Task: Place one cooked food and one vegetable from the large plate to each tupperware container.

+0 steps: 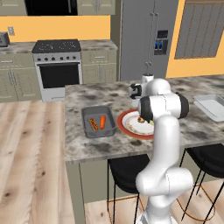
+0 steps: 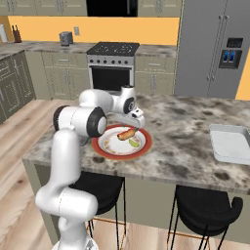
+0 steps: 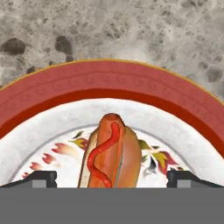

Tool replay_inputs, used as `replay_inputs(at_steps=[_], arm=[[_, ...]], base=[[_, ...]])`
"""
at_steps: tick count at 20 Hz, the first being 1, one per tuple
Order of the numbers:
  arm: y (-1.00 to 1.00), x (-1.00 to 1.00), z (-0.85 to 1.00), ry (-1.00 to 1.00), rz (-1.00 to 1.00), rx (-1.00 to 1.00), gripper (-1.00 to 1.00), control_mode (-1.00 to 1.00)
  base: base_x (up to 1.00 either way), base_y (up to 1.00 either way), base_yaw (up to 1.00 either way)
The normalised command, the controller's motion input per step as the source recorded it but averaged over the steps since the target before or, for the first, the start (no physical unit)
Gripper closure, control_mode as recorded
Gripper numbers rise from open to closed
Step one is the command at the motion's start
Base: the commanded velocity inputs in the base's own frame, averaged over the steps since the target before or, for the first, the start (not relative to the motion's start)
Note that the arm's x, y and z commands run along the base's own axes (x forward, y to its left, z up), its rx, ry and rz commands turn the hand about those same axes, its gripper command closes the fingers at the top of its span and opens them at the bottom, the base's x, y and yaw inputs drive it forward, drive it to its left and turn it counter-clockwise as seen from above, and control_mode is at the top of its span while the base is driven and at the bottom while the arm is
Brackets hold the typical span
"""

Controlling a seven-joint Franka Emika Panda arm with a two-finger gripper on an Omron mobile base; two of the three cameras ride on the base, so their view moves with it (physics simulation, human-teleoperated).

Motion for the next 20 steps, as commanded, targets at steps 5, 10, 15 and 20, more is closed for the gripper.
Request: replay_inputs(at_steps=[5, 10, 15, 20], arm=[[0.00, -0.05, -0.42, 0.08, 0.00, 0.00, -1.00, -1.00], [0.05, -0.02, -0.30, 0.05, 0.00, 0.00, -1.00, -1.00], [0.07, 0.00, -0.16, 0.04, 0.00, 0.00, 1.00, -1.00], [0.05, 0.00, -0.02, 0.00, 0.00, 0.00, 1.00, -1.00]], base=[[0.00, 0.00, 0.00], [0.00, 0.00, 0.00], [0.00, 0.00, 0.00], [0.00, 0.00, 0.00]])
